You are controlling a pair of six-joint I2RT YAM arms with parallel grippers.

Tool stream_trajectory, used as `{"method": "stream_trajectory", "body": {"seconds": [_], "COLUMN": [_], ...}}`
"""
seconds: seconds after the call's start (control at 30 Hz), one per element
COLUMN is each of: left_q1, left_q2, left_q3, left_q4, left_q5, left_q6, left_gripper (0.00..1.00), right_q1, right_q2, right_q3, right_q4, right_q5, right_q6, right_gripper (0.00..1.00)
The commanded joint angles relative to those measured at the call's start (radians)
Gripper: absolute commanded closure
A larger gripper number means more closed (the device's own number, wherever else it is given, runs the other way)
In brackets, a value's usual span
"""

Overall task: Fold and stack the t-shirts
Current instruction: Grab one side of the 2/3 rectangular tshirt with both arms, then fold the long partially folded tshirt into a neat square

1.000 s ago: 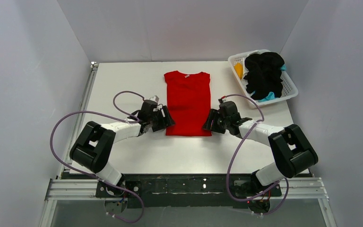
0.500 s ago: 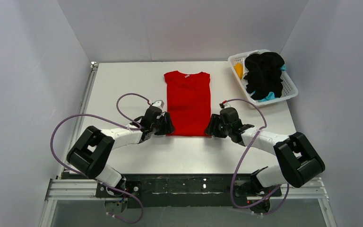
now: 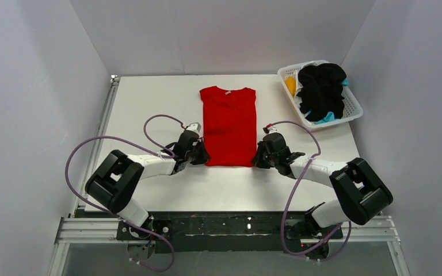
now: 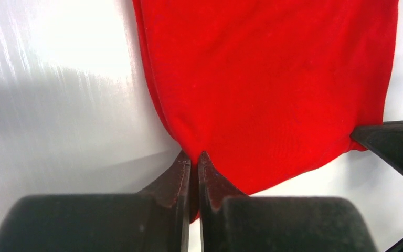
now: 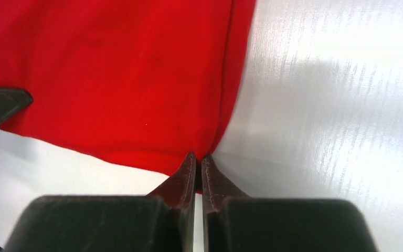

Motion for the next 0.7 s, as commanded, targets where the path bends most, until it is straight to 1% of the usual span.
{"method": "stream_trajectory", "body": {"seconds": [0.0,0.1,0.2,0.3,0.37,0.47,0.57,0.67], "left_q1": [-0.03,-0.06,-0.1,-0.126,-0.138,-0.156,-0.16,-0.161], "left_q2": [-0.009,-0.124,-0.262,-0.406,-0.485,-0.611,-0.683,-0.677], "left_q3": [-0.093,-0.095,-0.103,-0.122,-0.134,-0.127,-0.096,-0.052], "left_q4": [-0.301,-0.425,-0.564,-0.696,-0.789,-0.924,-1.005,-1.029], "left_q5": [-0.056,-0.102,-0.173,-0.203,-0.197,-0.219,-0.228,-0.213], "left_q6": [0.032,0.049,0.06,0.025,-0.004,-0.018,-0.026,-0.056], "left_gripper": [1.0,1.0,1.0,1.0,1.0,1.0,1.0,1.0], "right_q1": [0.043,0.093,0.13,0.147,0.168,0.195,0.197,0.198], "right_q2": [-0.003,-0.08,-0.178,-0.288,-0.354,-0.446,-0.497,-0.496], "right_q3": [0.012,0.032,0.045,0.046,0.048,0.049,0.067,0.117], "right_q4": [-0.033,-0.129,-0.271,-0.387,-0.473,-0.578,-0.616,-0.599], "right_q5": [0.051,0.101,0.124,0.081,0.058,0.026,0.0,-0.003], "right_q6": [-0.018,-0.026,-0.01,0.027,0.046,0.069,0.084,0.074], "right_gripper": [0.99,0.99,0.99,0.99,0.99,0.99,0.99,0.99]}}
